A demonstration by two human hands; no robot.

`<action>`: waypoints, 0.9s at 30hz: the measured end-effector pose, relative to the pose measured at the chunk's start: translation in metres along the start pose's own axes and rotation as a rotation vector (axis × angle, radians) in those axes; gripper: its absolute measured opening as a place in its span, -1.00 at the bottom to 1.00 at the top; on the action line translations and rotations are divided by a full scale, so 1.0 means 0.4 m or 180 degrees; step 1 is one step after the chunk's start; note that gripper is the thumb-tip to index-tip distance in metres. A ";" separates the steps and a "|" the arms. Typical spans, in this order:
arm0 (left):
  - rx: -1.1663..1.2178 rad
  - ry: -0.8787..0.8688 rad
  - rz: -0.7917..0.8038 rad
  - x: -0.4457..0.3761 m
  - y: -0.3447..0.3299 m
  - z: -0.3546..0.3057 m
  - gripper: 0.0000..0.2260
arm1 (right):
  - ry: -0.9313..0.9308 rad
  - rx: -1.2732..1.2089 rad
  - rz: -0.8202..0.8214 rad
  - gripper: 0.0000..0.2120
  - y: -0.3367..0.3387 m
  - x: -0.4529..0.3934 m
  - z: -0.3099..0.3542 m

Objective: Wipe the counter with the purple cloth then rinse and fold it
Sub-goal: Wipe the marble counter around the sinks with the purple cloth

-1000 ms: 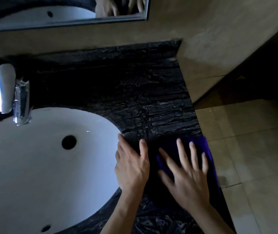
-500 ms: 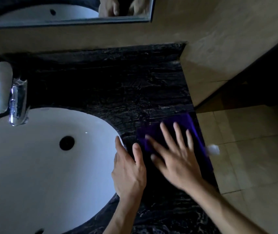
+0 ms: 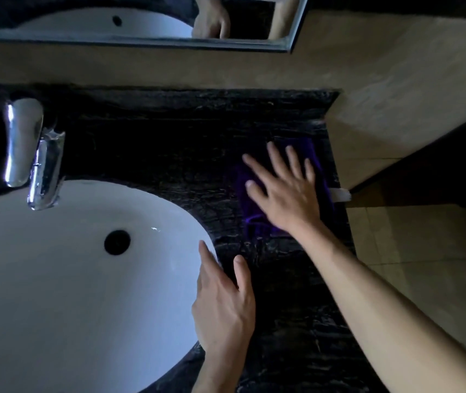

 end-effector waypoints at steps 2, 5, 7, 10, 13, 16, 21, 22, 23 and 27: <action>-0.0046 -0.0006 0.0029 -0.003 -0.005 0.002 -0.33 | -0.0387 0.0115 -0.0056 -0.47 0.008 0.046 -0.076; -0.0087 -0.0001 0.0102 -0.023 -0.014 -0.002 -0.29 | -0.0707 0.0162 -0.0108 -0.46 0.028 0.233 -0.084; -0.0021 0.0058 0.0087 -0.051 -0.024 -0.015 -0.27 | -0.0639 0.0105 0.0014 -0.44 0.040 0.381 -0.041; -0.0051 0.0148 -0.0075 -0.089 -0.037 -0.033 -0.30 | -0.0534 0.0128 0.0273 -0.40 0.046 0.460 -0.010; -0.0105 0.0128 -0.0105 -0.098 -0.044 -0.032 -0.33 | -0.0557 0.0059 0.0189 -0.41 0.043 0.311 -0.050; -0.0124 0.0132 -0.0146 -0.099 -0.048 -0.027 -0.33 | -0.0636 0.0075 0.0150 -0.41 0.024 0.080 -0.117; -0.0077 0.0106 -0.0181 -0.102 -0.051 -0.029 -0.34 | -0.0808 0.0002 0.0284 -0.43 0.002 -0.114 -0.134; -0.0108 0.0081 -0.0163 -0.103 -0.051 -0.029 -0.33 | -0.0811 0.0022 0.0285 -0.43 0.005 -0.101 -0.118; -0.0122 0.0049 -0.0142 -0.102 -0.052 -0.027 -0.32 | -0.0746 0.0052 0.0274 -0.42 0.006 -0.070 -0.095; 0.0429 -0.0120 0.0053 -0.097 -0.035 -0.006 -0.24 | 0.0130 -0.0022 0.0231 -0.41 0.017 0.159 0.045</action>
Point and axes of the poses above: each hand's wrist, its own x-axis away from the middle knuckle, its own y-axis out of the back of the hand, z = x × y, the point moved 2 cm from there along -x, towards the middle knuckle, and after that the axes turned 7 degrees about -z, right-handed, at the moved point
